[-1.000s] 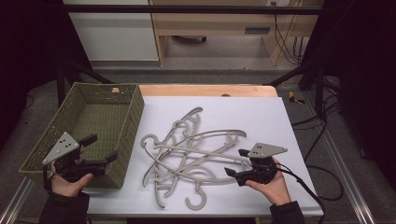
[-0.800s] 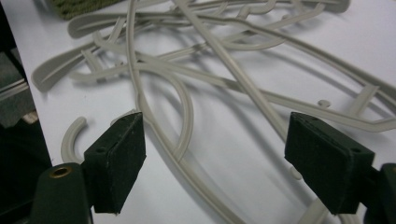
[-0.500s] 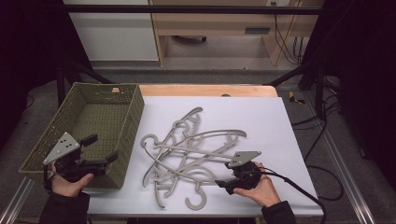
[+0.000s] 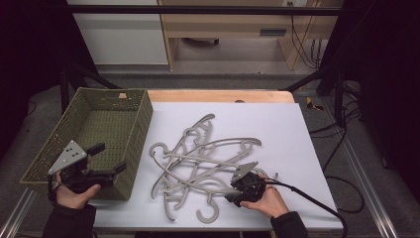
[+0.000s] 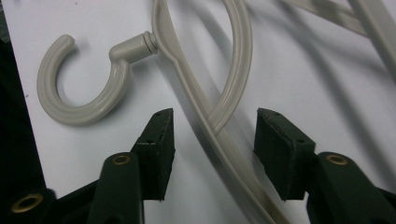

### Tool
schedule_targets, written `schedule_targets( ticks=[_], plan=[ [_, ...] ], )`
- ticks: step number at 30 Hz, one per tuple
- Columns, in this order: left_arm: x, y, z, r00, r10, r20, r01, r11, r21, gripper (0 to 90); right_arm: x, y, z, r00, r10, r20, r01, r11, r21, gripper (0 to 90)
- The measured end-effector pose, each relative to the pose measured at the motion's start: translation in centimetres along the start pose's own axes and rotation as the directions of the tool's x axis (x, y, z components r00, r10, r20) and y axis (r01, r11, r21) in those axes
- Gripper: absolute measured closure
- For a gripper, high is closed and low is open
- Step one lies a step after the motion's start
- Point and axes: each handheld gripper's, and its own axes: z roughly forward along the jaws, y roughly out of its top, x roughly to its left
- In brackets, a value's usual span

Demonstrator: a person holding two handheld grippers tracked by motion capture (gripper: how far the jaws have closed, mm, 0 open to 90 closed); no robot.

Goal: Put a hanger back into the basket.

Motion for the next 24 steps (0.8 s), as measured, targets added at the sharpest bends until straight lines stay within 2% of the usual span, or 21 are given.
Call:
schedule_targets(
  ticks=[2, 3, 4, 7, 8, 11, 16, 19, 24],
  plan=[
    [-0.04, 0.01, 0.02, 1.0000, 0.002, 0.002, -0.002, 1.0000, 0.003, 4.1, 0.01, 0.04, 0.22, 1.0000, 0.001, -0.007, -0.001, 1.000, 0.001, 50.7],
    [-0.08, 0.03, 0.04, 1.0000, 0.004, 0.002, -0.004, 1.0000, 0.003, 4.1, 0.11, 0.21, 0.48, 1.0000, -0.003, -0.009, 0.003, 1.000, 0.005, 54.3],
    [-0.08, 0.03, 0.04, 1.0000, 0.004, 0.002, -0.004, 1.0000, 0.003, 4.1, 0.08, 0.26, 0.52, 0.9996, -0.006, -0.026, 0.006, 1.000, 0.006, 55.5],
    [-0.10, 0.03, 0.06, 1.0000, 0.005, 0.003, -0.005, 1.0000, 0.004, 4.1, -0.03, 0.27, 0.60, 0.9997, -0.013, -0.023, 0.013, 1.000, 0.010, 60.1],
    [-0.10, 0.03, 0.06, 1.0000, 0.005, 0.003, -0.005, 1.0000, 0.004, 4.1, -0.13, 0.32, 0.54, 0.9992, -0.016, -0.035, 0.017, 1.000, 0.014, 61.5],
    [-0.18, 0.04, 0.10, 1.0000, 0.006, 0.002, -0.006, 1.0000, 0.004, 4.2, -0.27, 0.37, 0.56, 0.9993, -0.027, -0.025, 0.028, 0.999, 0.017, 66.2],
    [-0.25, 0.06, 0.16, 0.9999, 0.011, 0.005, -0.011, 0.9999, 0.005, 4.3, -0.33, 0.46, 0.49, 0.9974, -0.066, -0.031, 0.067, 0.997, 0.035, 68.9],
    [-0.24, 0.04, 0.16, 0.9999, 0.010, 0.004, -0.010, 0.9999, 0.006, 4.3, -0.24, 0.64, 0.30, 0.9959, -0.078, -0.047, 0.081, 0.994, 0.071, 71.2],
    [-0.33, 0.10, 0.11, 0.9999, 0.015, 0.006, -0.015, 0.9999, 0.004, 4.3, -0.08, 0.59, 0.23, 0.9952, -0.075, -0.063, 0.080, 0.993, 0.082, 72.2]
  ],
)
